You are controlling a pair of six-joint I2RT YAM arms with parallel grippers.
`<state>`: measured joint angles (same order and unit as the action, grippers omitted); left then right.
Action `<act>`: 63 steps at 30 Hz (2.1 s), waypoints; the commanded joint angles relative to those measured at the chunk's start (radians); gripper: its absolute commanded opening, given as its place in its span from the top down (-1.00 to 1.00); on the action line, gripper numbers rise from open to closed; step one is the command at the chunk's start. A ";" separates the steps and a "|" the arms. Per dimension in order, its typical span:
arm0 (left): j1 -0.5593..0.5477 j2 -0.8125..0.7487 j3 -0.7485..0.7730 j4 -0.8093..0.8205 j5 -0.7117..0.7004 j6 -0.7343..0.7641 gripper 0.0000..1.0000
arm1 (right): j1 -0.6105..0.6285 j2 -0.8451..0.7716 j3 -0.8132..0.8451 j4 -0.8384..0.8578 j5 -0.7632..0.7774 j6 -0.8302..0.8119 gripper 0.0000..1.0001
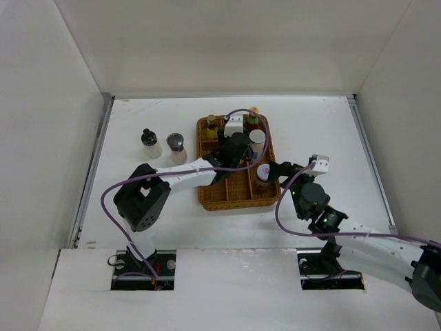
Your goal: Organize the condiment bottles
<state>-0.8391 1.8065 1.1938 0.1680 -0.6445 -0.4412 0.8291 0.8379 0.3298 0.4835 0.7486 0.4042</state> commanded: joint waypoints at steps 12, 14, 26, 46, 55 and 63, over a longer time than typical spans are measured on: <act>-0.002 0.014 -0.079 0.197 -0.011 0.006 0.06 | -0.009 0.009 0.005 0.044 -0.014 0.013 -1.00; -0.008 -0.004 -0.102 0.212 -0.020 0.006 -0.21 | -0.009 0.015 0.005 0.046 -0.022 0.018 -1.00; -0.004 -0.292 -0.301 0.258 -0.072 0.021 -0.40 | -0.011 0.012 0.005 0.043 -0.028 0.022 -1.00; 0.438 -0.374 -0.323 -0.030 0.144 -0.041 -0.75 | -0.011 0.064 0.022 0.052 -0.058 0.019 -1.00; 0.470 -0.282 -0.255 0.004 0.141 -0.022 -0.27 | -0.009 0.079 0.029 0.044 -0.083 0.022 -1.00; 0.375 -0.474 -0.309 -0.001 0.045 0.048 0.36 | -0.009 0.081 0.025 0.055 -0.084 0.022 -1.00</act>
<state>-0.4118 1.5043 0.8875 0.1097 -0.5331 -0.4427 0.8242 0.9188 0.3302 0.4858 0.6735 0.4191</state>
